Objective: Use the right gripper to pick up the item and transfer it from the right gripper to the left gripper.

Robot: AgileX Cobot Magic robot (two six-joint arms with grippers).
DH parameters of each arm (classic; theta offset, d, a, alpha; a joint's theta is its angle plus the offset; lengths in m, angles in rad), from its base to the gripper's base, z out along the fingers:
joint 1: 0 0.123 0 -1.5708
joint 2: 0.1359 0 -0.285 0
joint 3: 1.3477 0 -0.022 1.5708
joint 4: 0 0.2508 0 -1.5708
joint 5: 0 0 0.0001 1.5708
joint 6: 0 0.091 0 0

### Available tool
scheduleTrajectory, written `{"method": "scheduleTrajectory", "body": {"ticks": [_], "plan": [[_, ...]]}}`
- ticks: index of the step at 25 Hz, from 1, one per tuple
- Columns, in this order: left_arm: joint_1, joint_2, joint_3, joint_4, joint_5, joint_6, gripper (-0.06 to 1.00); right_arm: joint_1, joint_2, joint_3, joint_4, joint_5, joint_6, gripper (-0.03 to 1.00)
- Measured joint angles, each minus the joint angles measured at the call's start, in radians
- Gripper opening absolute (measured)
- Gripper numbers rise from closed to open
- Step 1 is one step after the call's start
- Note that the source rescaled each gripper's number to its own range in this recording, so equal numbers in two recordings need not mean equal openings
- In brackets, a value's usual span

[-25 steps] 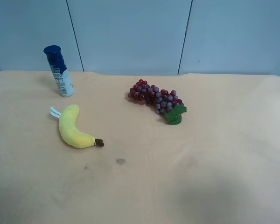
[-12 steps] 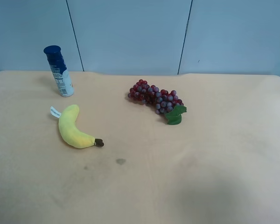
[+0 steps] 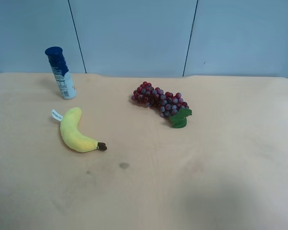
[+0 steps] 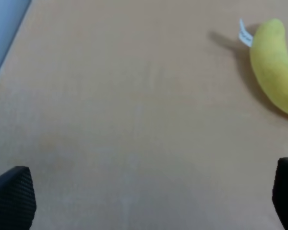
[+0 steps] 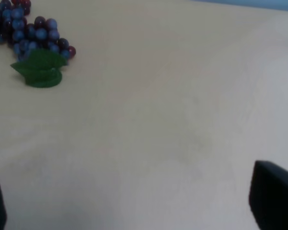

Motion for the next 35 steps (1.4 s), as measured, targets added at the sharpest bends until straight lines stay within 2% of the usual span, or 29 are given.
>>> {"method": "scheduleTrajectory", "body": {"ticks": [7, 14, 35], "plan": [[-0.002, -0.163, 0.062, 0.000, -0.002, -0.004, 1.00, 0.000, 0.000, 0.000, 0.000, 0.000, 0.000, 1.00], [-0.098, -0.170, 0.081, 0.000, -0.037, -0.020, 1.00, 0.000, 0.000, 0.000, 0.000, 0.000, 0.000, 1.00], [-0.099, -0.170, 0.095, 0.015, -0.064, -0.020, 1.00, 0.000, 0.000, 0.000, 0.000, 0.000, 0.000, 1.00]]}}
